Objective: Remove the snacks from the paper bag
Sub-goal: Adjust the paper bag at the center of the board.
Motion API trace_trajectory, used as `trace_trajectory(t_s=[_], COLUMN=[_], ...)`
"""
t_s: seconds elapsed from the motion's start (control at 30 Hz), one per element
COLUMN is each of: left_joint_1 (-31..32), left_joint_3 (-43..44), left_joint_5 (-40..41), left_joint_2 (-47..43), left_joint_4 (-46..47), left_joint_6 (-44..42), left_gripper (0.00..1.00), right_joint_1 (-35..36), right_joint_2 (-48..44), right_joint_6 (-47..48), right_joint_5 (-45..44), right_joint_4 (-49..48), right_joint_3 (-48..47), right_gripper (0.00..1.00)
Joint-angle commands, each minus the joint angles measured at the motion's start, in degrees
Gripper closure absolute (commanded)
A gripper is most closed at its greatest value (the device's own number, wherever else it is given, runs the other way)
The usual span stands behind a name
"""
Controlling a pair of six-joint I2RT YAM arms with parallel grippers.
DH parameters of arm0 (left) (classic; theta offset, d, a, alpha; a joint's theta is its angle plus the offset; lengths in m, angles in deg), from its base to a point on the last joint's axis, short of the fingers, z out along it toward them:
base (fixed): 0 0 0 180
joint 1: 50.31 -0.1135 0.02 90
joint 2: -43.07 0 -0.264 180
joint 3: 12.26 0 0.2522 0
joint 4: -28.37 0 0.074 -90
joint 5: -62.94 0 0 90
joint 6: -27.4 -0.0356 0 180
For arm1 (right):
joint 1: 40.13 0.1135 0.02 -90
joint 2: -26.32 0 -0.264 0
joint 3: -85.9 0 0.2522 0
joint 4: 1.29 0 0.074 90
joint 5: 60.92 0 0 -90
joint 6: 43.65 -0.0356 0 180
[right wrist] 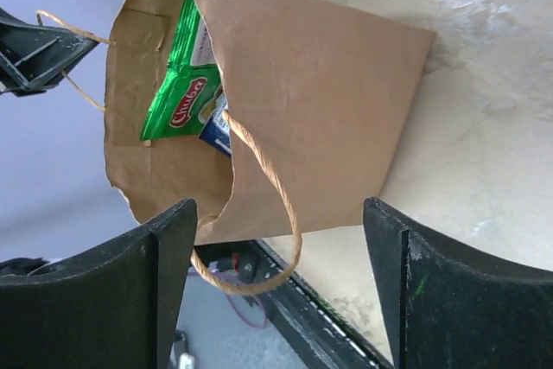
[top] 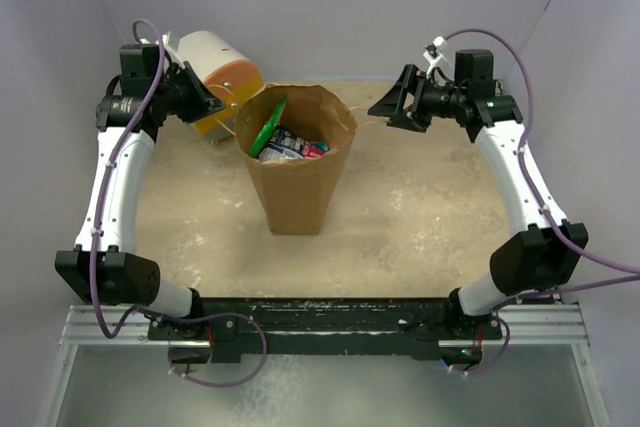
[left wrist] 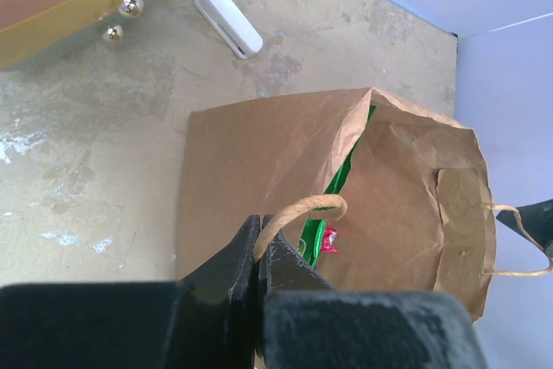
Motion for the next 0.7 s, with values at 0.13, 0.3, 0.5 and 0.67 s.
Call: trace_trajectory(t_s=[0.13,0.3,0.5,0.67], left_joint_1=[-0.51,-2.53,-3.98,-4.04], left_joint_3=[4.59,9.90,17.44,22.42], left_joint_5=[4.93,6.03,12.51,16.23], left_joint_2=[-3.70,-2.40,-2.13,-2.80], left_joint_4=[0.71,-3.43,-6.72,-7.54], left_joint_6=[0.59,0.28,-3.90,-8.97], left_gripper=[1.00,1.00,1.00,1.00], right_joint_1=[2.49,5.97,12.81,18.58], right_joint_2=[1.93,2.90,4.51,6.79], right_joint_6=[-3.84,-4.07,-4.53,-5.62], right_joint_5=[5.76,7.51,5.44,3.67], right_joint_4=[-7.41,-8.31,-8.75,-10.24], right_joint_3=[0.08,-1.30,-3.86,-5.55], right_gripper=[0.42,0.68,0.98,1.00])
